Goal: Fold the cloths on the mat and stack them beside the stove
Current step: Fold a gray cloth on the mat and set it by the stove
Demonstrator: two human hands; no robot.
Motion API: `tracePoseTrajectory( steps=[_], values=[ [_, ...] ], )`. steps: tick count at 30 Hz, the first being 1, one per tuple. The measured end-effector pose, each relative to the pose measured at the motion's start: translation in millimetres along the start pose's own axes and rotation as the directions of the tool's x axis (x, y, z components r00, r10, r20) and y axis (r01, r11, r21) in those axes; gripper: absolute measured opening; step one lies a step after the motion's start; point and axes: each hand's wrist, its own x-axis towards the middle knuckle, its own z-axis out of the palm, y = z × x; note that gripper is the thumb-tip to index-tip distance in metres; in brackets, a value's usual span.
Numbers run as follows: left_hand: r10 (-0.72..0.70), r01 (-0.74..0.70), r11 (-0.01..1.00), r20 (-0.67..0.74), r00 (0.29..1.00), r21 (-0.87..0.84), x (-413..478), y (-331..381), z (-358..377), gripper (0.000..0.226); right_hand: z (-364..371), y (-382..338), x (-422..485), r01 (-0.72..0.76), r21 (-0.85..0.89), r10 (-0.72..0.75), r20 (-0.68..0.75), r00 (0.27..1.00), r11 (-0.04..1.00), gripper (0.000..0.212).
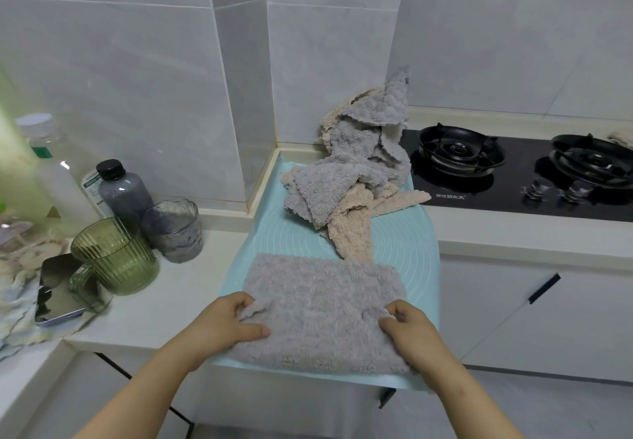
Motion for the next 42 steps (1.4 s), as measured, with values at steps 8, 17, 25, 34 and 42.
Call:
tracePoseTrajectory(
  steps=[8, 17, 25, 34, 42],
  values=[
    [0.059, -0.100, 0.981, -0.232, 0.971, -0.168, 11.2, 27.0, -10.4, 0.012, -9.2, -8.9, 12.7, 0.088, 0.170, -0.053, -0.202, 0.978, 0.982, 0.010],
    [-0.013, -0.036, 0.987, -0.301, 0.954, -0.157, 54.9, 39.0, -13.8, 0.017, -19.4, -9.1, 35.5, 0.093, 0.252, -0.008, -0.319, 0.948, 0.963, 0.012],
    [-0.019, 0.100, 0.977, -0.391, 0.920, 0.190, 72.1, 33.9, 3.4, 0.029, -16.1, -4.5, 55.1, -0.034, 0.159, 0.081, -0.293, 0.953, 0.987, 0.015],
    [-0.086, 0.196, 0.952, -0.408, 0.909, 0.236, 80.7, 35.9, 7.3, 0.012, -15.5, -9.6, 64.0, -0.012, 0.047, 0.026, -0.308, 0.951, 0.999, 0.004],
    [-0.207, 0.212, 0.977, -0.288, 0.935, -0.014, 83.9, 40.6, -1.6, 0.025, -12.0, -15.6, 67.3, -0.081, -0.056, 0.066, -0.225, 0.972, 0.995, 0.012]
  ],
)
